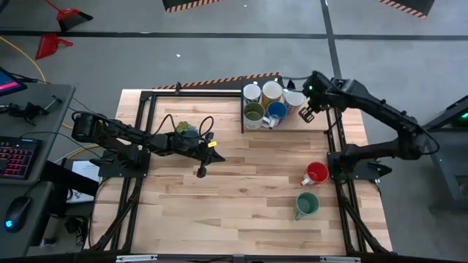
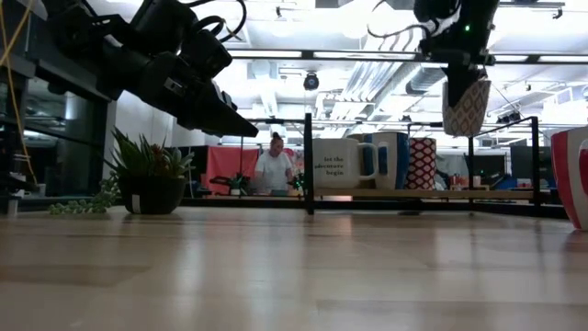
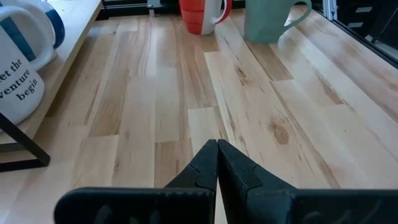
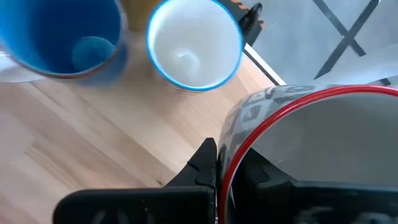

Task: Place coffee mugs
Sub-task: Put the white gray mug on the shelf

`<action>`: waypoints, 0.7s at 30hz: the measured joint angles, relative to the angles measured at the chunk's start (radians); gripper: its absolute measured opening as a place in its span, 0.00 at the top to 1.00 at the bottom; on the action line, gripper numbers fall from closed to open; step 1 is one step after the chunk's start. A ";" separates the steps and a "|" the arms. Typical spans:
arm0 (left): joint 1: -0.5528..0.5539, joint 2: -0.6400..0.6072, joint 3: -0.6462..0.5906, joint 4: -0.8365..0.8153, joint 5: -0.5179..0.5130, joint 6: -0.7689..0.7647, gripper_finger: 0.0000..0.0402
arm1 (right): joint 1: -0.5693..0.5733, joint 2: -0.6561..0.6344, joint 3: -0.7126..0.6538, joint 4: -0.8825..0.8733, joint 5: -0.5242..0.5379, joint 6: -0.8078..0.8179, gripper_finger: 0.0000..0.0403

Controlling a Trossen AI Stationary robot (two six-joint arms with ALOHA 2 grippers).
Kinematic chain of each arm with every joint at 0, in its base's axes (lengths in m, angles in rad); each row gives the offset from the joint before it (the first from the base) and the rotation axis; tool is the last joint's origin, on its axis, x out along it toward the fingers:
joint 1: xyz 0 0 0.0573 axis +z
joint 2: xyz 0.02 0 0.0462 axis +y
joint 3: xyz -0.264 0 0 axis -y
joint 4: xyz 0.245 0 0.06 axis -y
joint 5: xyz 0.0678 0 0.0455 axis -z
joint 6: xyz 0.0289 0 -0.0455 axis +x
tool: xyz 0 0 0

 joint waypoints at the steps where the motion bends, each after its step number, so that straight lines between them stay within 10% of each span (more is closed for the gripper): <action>1: 0.000 0.000 0.000 0.000 0.000 0.001 1.00 | -0.026 0.003 0.000 0.004 -0.012 -0.020 1.00; 21: 0.000 0.000 0.000 0.001 0.000 0.017 1.00 | -0.293 0.217 -0.029 0.157 -0.179 -0.201 1.00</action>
